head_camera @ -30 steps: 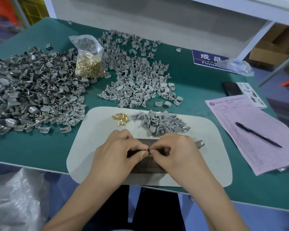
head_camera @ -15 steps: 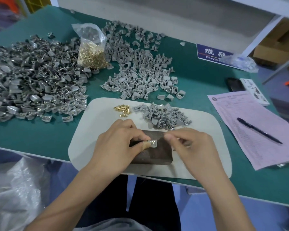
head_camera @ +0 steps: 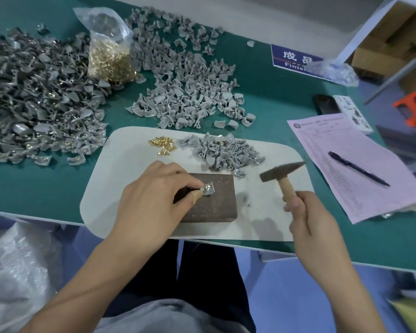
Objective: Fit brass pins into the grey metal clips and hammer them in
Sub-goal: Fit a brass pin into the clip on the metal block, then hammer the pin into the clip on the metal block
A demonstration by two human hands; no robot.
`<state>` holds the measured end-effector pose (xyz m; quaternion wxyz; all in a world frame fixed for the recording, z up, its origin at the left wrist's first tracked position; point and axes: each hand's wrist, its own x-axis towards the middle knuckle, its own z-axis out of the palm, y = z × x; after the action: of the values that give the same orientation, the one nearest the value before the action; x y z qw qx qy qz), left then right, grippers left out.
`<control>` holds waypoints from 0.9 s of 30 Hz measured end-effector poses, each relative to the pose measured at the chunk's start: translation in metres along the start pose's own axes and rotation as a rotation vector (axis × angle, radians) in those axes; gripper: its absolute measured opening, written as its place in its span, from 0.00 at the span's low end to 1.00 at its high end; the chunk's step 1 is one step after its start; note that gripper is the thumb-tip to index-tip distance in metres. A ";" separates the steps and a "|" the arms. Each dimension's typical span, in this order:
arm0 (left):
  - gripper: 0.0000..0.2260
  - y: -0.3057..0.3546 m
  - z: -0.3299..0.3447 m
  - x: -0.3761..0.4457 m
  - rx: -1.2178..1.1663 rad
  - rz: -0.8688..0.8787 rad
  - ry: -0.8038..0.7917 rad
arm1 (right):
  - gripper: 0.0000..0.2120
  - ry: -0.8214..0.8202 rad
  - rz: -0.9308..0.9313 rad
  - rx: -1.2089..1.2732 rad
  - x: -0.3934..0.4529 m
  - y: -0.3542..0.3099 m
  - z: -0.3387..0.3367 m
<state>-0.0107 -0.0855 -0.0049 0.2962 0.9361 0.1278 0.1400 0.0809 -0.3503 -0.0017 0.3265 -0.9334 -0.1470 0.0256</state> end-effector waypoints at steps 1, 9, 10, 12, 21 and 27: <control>0.03 0.000 0.000 0.001 -0.003 0.005 0.001 | 0.14 -0.038 -0.009 0.099 0.001 -0.008 -0.001; 0.02 -0.002 0.000 0.004 0.018 0.056 0.005 | 0.13 -0.260 -0.162 0.035 0.005 -0.053 0.004; 0.02 -0.002 0.001 0.004 0.024 0.053 0.013 | 0.14 -0.260 -0.163 -0.032 0.005 -0.056 0.005; 0.03 -0.002 0.002 0.003 0.036 0.036 0.036 | 0.16 -0.250 -0.171 -0.152 0.005 -0.061 0.006; 0.04 -0.001 0.004 0.005 0.065 0.027 0.066 | 0.15 -0.090 -0.238 -0.192 -0.004 -0.082 -0.004; 0.04 0.000 0.005 0.005 0.071 0.016 0.080 | 0.17 -0.188 -0.218 -0.289 -0.004 -0.083 0.001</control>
<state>-0.0045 -0.0863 -0.0084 0.2565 0.9407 0.1368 0.1749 0.0552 -0.2891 0.0488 0.1750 -0.9425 -0.2791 0.0560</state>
